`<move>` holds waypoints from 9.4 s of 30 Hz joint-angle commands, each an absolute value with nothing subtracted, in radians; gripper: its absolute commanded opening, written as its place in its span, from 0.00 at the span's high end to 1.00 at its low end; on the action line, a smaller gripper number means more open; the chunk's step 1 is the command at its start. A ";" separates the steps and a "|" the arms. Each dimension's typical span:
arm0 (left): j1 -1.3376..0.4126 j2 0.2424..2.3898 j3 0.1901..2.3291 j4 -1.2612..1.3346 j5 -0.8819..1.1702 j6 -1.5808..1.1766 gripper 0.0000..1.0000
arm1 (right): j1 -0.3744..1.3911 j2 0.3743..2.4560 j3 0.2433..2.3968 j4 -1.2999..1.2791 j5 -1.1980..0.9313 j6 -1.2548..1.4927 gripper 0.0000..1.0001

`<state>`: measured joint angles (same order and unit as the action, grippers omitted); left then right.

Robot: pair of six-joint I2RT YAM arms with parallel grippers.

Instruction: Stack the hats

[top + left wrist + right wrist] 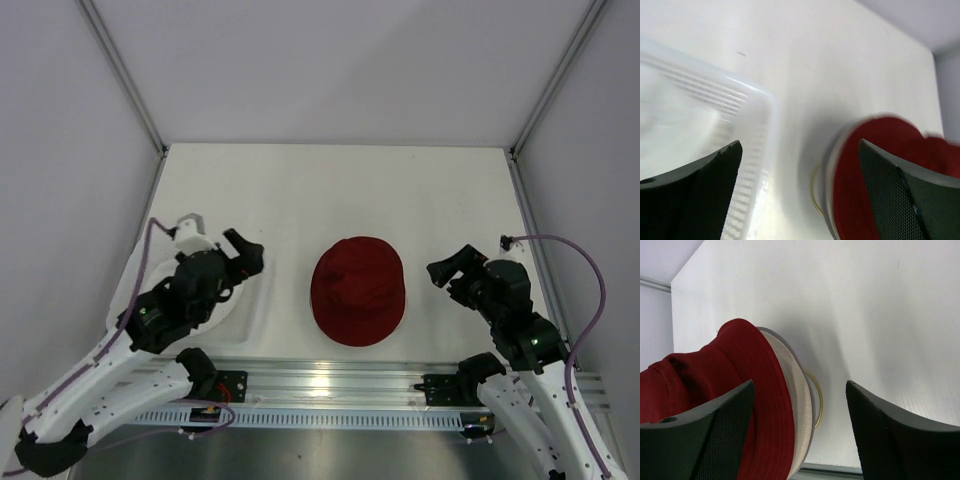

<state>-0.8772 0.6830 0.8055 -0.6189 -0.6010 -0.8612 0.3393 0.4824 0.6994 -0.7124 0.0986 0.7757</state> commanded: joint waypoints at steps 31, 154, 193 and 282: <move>-0.190 0.910 0.695 -0.482 -0.491 -0.673 0.44 | 0.344 0.575 0.635 -0.577 0.083 0.744 0.20; -0.991 1.203 1.459 -0.328 0.100 -0.520 0.99 | 0.399 0.514 0.658 0.038 -0.367 1.365 0.15; -1.091 1.125 1.338 -0.488 -0.077 -0.529 0.17 | 0.402 0.279 0.528 -0.611 -0.103 1.020 1.00; -1.193 0.661 0.400 0.060 -0.523 -0.741 0.99 | 0.403 0.262 0.370 -0.488 -0.218 0.782 1.00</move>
